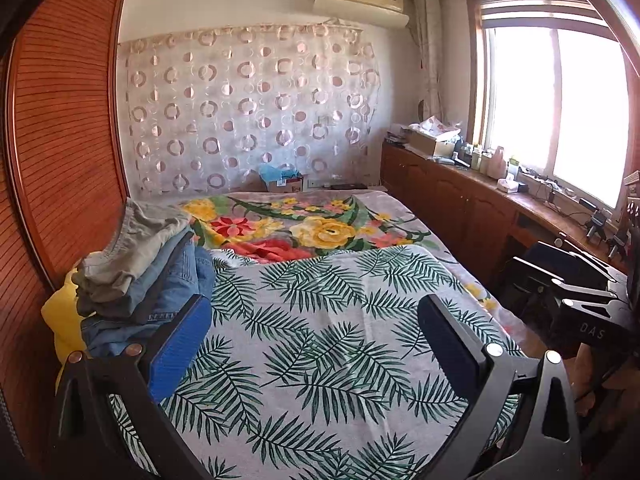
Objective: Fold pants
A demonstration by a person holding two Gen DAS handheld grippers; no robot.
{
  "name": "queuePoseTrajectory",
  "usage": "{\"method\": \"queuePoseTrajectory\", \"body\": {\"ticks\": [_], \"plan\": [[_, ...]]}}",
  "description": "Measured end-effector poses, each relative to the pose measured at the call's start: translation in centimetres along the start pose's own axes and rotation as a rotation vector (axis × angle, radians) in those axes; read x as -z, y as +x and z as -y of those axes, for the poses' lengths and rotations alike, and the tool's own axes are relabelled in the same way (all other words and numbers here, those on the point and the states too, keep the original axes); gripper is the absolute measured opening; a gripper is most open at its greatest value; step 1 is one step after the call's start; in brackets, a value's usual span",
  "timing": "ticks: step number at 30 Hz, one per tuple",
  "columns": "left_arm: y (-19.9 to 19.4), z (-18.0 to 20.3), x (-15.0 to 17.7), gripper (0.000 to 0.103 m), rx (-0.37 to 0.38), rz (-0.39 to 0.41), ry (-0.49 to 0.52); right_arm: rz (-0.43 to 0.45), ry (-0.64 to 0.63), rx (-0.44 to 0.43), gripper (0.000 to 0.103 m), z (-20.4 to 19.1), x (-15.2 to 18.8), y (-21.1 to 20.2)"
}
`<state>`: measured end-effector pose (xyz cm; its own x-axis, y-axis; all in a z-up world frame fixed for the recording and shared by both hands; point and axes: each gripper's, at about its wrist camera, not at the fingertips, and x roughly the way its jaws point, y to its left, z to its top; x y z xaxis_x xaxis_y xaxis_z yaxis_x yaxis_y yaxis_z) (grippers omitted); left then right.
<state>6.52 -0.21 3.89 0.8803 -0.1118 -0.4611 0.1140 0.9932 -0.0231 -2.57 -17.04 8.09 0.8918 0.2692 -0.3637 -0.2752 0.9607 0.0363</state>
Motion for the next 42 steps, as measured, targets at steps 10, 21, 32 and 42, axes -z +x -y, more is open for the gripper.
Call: {"method": "queuePoseTrajectory", "body": {"ticks": [10, 21, 32, 42], "plan": [[-3.7, 0.6, -0.8, 0.103, -0.016, 0.072, 0.022, 0.078, 0.003, 0.007, 0.077, -1.9, 1.8, -3.4], [-4.9, -0.2, -0.5, 0.103, -0.049, 0.094, 0.005, 0.097, 0.006, 0.014, 0.077, -0.7, 2.9, -3.7], [-4.4, -1.9, 0.0, 0.103, -0.087, 0.088, -0.026, 0.097, -0.004, 0.024, 0.077, -1.0, 3.3, -3.8], [-4.3, -2.2, 0.1, 0.103, -0.088, 0.085, -0.026, 0.093, -0.011, 0.023, 0.077, -1.0, 3.2, -3.5]]}}
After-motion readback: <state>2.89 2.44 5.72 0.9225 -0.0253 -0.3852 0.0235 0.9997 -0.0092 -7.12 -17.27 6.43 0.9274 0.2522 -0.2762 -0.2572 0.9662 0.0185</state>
